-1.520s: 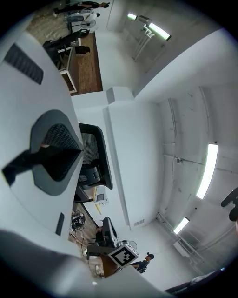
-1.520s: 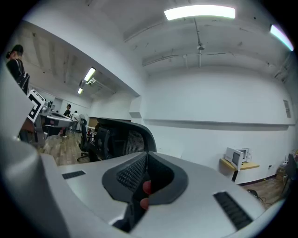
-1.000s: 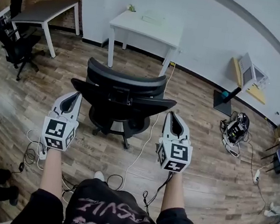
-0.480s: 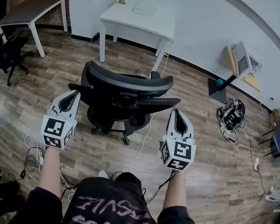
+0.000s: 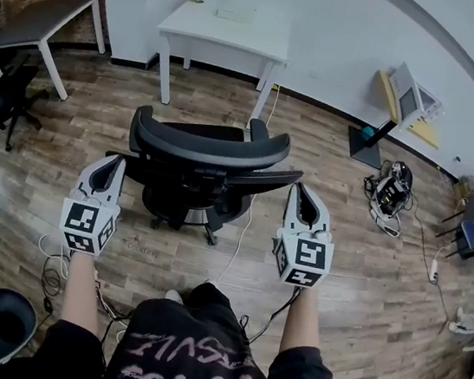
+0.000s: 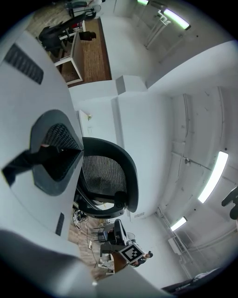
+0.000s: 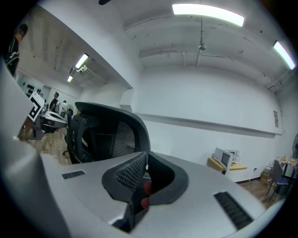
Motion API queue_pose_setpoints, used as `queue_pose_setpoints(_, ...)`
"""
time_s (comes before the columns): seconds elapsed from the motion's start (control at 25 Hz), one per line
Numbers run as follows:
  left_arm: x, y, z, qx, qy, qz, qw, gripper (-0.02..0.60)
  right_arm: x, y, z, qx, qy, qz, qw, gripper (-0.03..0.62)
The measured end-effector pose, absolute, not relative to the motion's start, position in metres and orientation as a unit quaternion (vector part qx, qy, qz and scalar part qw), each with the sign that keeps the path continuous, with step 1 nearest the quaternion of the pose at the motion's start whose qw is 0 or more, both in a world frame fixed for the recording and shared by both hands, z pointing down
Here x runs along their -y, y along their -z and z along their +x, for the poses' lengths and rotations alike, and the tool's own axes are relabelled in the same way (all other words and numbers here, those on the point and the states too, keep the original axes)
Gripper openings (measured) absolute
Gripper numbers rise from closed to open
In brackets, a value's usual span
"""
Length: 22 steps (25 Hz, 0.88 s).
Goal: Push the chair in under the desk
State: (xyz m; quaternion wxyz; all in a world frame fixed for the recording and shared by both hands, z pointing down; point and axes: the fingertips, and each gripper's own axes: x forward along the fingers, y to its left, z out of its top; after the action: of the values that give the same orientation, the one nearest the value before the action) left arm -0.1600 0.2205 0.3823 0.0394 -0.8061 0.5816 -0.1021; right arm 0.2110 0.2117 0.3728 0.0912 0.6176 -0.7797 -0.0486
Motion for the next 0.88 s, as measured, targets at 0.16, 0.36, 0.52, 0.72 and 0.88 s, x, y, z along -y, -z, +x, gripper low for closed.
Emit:
queue_pose_setpoints(0.16,-0.212,-0.390,-0.160,-0.588,0.118,-0.799,0.037,0.015,-0.194,-0.382,0.215,0.791,0.046,0.603,0.097,0.029)
queue_pose_setpoints(0.36,-0.201,-0.395,-0.152,-0.590,0.150,-0.792,0.044,0.016,-0.171,-0.389,0.221,0.809,0.052,0.575,0.110,0.029)
queue_pose_setpoints(0.52,-0.202,-0.398,-0.145,-0.590,0.181,-0.785,0.062,0.017,-0.161,-0.391,0.226,0.824,0.059,0.552,0.114,0.029)
queue_pose_setpoints(0.72,-0.203,-0.398,-0.137,-0.595,0.199,-0.775,0.074,0.017,-0.156,-0.392,0.228,0.845,0.068,0.518,0.115,0.029)
queue_pose_setpoints(0.88,-0.207,-0.395,-0.132,-0.590,0.223,-0.770,0.095,0.017,-0.156,-0.393,0.227,0.861,0.079,0.487,0.124,0.031)
